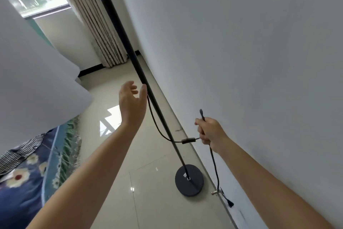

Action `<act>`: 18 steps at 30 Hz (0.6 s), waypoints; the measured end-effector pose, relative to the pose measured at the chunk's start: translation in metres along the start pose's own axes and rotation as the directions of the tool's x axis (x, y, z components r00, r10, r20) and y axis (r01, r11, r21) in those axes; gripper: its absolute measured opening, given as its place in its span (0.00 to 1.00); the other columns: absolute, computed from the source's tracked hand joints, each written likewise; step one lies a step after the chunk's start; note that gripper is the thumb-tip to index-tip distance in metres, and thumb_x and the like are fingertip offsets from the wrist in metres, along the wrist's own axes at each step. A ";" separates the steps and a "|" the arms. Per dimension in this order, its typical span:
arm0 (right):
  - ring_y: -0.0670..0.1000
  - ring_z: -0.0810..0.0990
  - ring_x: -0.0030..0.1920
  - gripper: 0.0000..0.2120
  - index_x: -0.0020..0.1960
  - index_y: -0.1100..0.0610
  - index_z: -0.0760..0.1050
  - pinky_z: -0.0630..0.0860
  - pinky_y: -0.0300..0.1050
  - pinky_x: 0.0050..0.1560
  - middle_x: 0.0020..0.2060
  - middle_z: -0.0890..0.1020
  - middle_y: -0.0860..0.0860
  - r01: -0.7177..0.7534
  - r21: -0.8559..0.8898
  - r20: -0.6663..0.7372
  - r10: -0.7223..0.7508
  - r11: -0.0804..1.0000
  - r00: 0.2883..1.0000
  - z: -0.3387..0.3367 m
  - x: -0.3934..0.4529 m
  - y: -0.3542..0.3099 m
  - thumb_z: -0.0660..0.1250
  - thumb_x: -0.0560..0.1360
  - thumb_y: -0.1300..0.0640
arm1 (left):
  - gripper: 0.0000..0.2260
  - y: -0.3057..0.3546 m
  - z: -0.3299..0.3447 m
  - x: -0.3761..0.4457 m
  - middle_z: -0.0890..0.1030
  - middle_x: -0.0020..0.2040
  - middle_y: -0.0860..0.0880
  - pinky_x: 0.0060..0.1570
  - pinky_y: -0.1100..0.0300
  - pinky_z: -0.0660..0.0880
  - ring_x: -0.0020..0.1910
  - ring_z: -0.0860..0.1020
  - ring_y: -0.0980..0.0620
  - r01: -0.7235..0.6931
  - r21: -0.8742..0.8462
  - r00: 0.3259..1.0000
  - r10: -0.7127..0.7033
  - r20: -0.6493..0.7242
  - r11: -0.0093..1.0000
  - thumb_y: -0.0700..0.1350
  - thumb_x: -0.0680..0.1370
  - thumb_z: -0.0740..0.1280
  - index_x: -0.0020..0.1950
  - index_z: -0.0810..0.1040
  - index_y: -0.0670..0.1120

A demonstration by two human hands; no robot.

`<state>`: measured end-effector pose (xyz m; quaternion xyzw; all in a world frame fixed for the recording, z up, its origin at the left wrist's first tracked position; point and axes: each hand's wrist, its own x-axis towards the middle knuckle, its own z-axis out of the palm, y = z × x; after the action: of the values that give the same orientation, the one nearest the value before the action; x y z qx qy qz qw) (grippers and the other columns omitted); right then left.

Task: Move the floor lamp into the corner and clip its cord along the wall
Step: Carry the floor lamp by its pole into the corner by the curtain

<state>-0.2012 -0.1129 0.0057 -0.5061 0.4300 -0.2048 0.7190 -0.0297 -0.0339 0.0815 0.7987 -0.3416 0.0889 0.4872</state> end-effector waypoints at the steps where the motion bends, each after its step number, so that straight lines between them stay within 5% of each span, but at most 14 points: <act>1: 0.43 0.61 0.19 0.11 0.34 0.56 0.67 0.57 0.32 0.15 0.26 0.67 0.51 -0.020 0.011 0.023 0.019 1.000 1.000 0.007 0.010 0.000 0.57 0.74 0.64 | 0.15 0.010 0.001 0.010 0.75 0.48 0.48 0.38 0.69 0.68 0.43 0.73 0.54 -0.010 -0.049 1.000 0.010 0.009 0.999 0.44 0.77 0.64 0.60 0.69 0.38; 5: 0.46 0.67 0.32 0.12 0.45 0.59 0.71 0.64 0.34 0.27 0.41 0.74 0.50 0.039 -0.071 0.155 -0.028 0.997 0.988 0.037 0.047 -0.001 0.55 0.70 0.73 | 0.02 0.033 0.010 0.041 0.72 0.32 0.55 0.34 0.68 0.72 0.31 0.73 0.60 -0.074 -0.212 0.987 0.103 0.125 0.974 0.42 0.79 0.62 0.46 0.70 0.46; 8: 0.48 0.73 0.50 0.22 0.60 0.61 0.70 0.70 0.40 0.47 0.53 0.73 0.50 0.068 -0.207 0.223 -0.020 0.976 0.974 0.060 0.069 0.004 0.57 0.68 0.73 | 0.14 0.026 0.012 0.054 0.72 0.26 0.52 0.26 0.73 0.73 0.20 0.74 0.65 -0.055 -0.252 0.987 0.091 0.134 0.966 0.39 0.79 0.60 0.36 0.67 0.52; 10: 0.51 0.72 0.56 0.22 0.62 0.61 0.70 0.68 0.42 0.53 0.54 0.73 0.51 0.058 -0.283 0.254 0.017 0.957 0.967 0.076 0.084 0.009 0.60 0.68 0.72 | 0.15 0.018 0.008 0.062 0.72 0.25 0.51 0.23 0.75 0.72 0.17 0.73 0.65 -0.028 -0.275 0.993 0.058 0.101 0.961 0.38 0.79 0.60 0.35 0.66 0.53; 14: 0.52 0.72 0.45 0.07 0.42 0.58 0.74 0.71 0.45 0.46 0.40 0.75 0.53 0.136 -0.470 0.332 0.032 0.872 0.943 0.112 0.110 0.018 0.66 0.68 0.68 | 0.14 0.004 -0.008 0.078 0.69 0.27 0.52 0.20 0.76 0.68 0.17 0.72 0.65 -0.156 -0.298 0.986 0.131 -0.101 0.942 0.39 0.80 0.57 0.39 0.61 0.55; 18: 0.52 0.72 0.32 0.17 0.26 0.47 0.64 0.68 0.44 0.31 0.26 0.73 0.49 0.304 -0.650 0.395 -0.032 0.697 0.918 0.155 0.129 0.019 0.64 0.71 0.56 | 0.11 -0.016 -0.030 0.100 0.68 0.25 0.52 0.18 0.79 0.64 0.16 0.72 0.65 -0.212 -0.264 0.970 0.172 -0.170 0.941 0.41 0.79 0.55 0.40 0.60 0.54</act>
<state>-0.0055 -0.1137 -0.0460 -0.8060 0.2895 0.0019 0.5163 0.0610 -0.0501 0.1328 0.6761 -0.3910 0.1445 0.6076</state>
